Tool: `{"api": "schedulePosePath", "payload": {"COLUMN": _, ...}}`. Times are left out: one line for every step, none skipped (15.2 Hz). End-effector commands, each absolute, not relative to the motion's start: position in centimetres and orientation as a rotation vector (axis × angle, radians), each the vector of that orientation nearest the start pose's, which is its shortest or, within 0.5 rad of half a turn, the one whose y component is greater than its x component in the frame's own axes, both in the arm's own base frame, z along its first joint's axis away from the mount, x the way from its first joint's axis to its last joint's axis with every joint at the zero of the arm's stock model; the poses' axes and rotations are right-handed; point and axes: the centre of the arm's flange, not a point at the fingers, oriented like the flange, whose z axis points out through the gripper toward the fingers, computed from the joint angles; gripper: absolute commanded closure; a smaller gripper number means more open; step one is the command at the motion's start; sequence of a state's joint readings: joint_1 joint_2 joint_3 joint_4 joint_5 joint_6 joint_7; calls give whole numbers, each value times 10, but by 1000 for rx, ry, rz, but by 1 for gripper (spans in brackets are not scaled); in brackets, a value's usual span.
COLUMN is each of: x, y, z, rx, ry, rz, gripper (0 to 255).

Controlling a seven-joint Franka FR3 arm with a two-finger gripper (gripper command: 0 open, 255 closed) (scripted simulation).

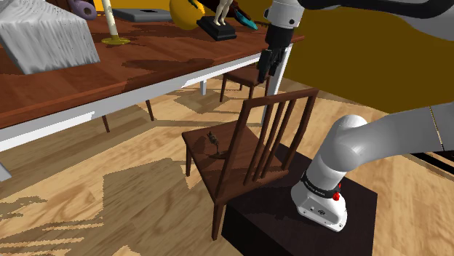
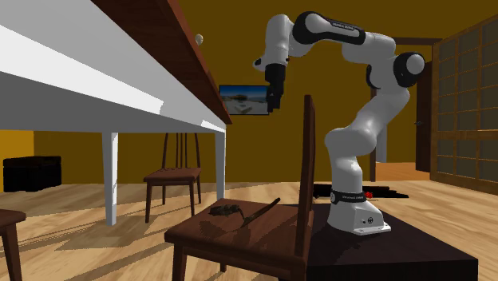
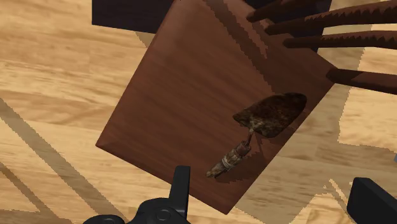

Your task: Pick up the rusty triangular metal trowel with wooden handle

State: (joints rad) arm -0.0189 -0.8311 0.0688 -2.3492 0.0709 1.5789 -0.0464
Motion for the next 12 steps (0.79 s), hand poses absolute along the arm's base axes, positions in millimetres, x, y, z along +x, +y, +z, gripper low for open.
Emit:
{"api": "schedulePosePath", "payload": {"x": 295, "y": 30, "z": 607, "rx": -3118, "ry": -120, "rz": -93, "gripper": 0}}
{"api": "schedulePosePath", "payload": {"x": 299, "y": 34, "z": 596, "rx": -3120, "ry": -85, "rz": -96, "gripper": 0}}
{"api": "schedulePosePath", "payload": {"x": 304, "y": 39, "z": 584, "rx": -3122, "ry": -49, "rz": -98, "gripper": 0}}
{"api": "schedulePosePath", "payload": {"x": 308, "y": 43, "z": 572, "rx": -3124, "ry": -13, "rz": -100, "gripper": 0}}
{"api": "schedulePosePath", "payload": {"x": 313, "y": 47, "z": 561, "rx": -3124, "ry": 22, "rz": -103, "gripper": 0}}
{"api": "schedulePosePath", "payload": {"x": 317, "y": 52, "z": 549, "rx": -3125, "ry": 58, "rz": -105, "gripper": 0}}
{"api": "schedulePosePath", "payload": {"x": 322, "y": 56, "z": 537, "rx": -3125, "ry": 94, "rz": -108, "gripper": 0}}
{"api": "schedulePosePath", "payload": {"x": 327, "y": 60, "z": 526, "rx": -3125, "ry": 129, "rz": -110, "gripper": 0}}
{"api": "schedulePosePath", "payload": {"x": 332, "y": 64, "z": 514, "rx": -3124, "ry": 165, "rz": -112, "gripper": 0}}
{"api": "schedulePosePath", "payload": {"x": 337, "y": 67, "z": 503, "rx": -3123, "ry": 201, "rz": -114, "gripper": 0}}
{"api": "schedulePosePath", "payload": {"x": 342, "y": 71, "z": 491, "rx": -3121, "ry": 237, "rz": -117, "gripper": 0}}
{"api": "schedulePosePath", "payload": {"x": 347, "y": 74, "z": 479, "rx": -3120, "ry": 272, "rz": -119, "gripper": 0}}
